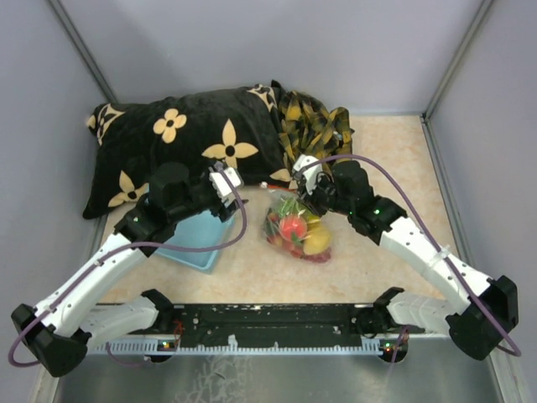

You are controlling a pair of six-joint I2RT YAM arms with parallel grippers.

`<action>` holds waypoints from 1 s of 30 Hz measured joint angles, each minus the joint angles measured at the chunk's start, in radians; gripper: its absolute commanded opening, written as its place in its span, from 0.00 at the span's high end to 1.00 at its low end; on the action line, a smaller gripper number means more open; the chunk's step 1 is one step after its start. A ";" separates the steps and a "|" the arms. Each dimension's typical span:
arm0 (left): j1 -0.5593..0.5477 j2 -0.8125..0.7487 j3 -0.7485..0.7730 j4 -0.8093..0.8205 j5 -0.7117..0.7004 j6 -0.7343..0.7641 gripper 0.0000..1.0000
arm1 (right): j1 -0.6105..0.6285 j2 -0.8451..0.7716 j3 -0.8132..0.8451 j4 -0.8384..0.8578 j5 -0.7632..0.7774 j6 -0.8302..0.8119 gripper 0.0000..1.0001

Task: Place the food in the zip-top bag and seal the zipper
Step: Place the zipper food storage bag at the center of the board, then reset both arms

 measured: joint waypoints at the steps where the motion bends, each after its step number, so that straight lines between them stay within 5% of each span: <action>1: 0.011 -0.018 -0.014 0.028 -0.042 -0.023 0.17 | 0.000 0.001 0.000 0.002 0.018 0.008 0.66; 7: 0.089 -0.098 -0.100 0.166 -0.262 -0.161 0.06 | -0.002 -0.015 -0.001 0.029 0.098 0.042 0.54; 13: 0.102 -0.256 -0.182 0.210 -0.446 -0.284 0.00 | -0.003 -0.145 -0.048 0.075 0.245 0.104 0.29; 30: 0.102 -0.816 -0.316 0.215 -0.600 -0.526 0.00 | -0.004 -0.721 -0.158 -0.026 0.760 0.352 0.26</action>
